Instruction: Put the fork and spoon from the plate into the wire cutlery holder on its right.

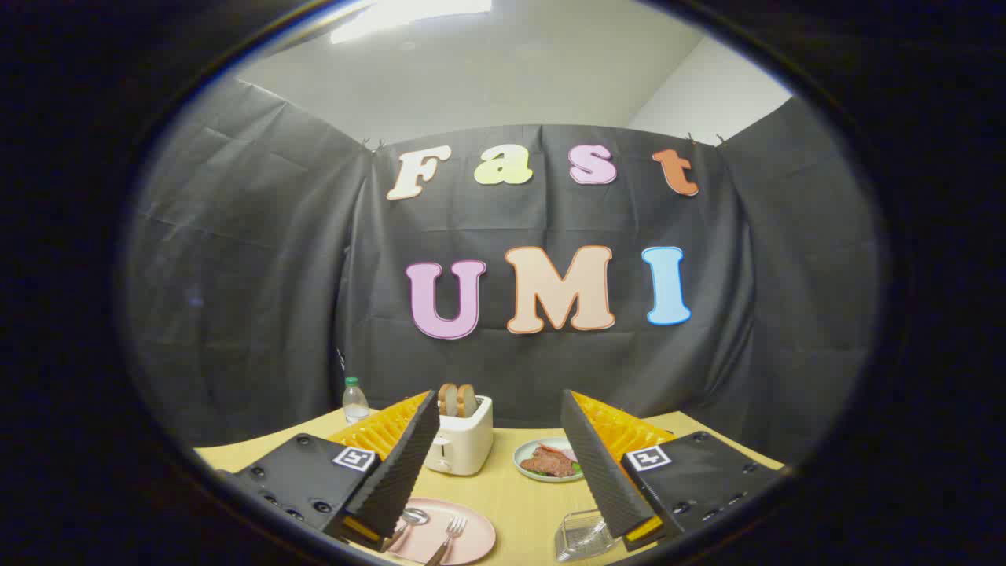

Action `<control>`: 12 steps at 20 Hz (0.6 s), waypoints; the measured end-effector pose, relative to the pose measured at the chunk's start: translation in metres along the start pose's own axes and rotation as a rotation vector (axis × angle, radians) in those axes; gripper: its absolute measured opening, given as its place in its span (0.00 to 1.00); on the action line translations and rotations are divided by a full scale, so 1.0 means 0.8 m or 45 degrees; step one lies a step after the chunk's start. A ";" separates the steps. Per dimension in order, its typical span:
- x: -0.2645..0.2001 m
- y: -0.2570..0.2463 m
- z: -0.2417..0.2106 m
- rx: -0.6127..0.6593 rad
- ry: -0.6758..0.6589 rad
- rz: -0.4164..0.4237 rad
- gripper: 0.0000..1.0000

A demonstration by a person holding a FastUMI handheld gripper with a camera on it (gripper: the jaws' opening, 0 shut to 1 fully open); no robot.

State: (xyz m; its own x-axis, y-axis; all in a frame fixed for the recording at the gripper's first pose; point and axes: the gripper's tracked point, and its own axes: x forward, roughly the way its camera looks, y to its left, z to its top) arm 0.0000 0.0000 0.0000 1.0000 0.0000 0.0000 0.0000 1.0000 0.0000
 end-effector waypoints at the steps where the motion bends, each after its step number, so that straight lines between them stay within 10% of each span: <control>1: 0.000 0.002 -0.002 0.000 0.012 0.006 0.99; 12: 0.000 0.015 -0.010 -0.042 0.029 0.041 0.99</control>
State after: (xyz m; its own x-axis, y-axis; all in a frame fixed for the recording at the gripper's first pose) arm -0.0002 0.0116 -0.0079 0.9992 0.0317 -0.0236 -0.0325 0.9989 -0.0324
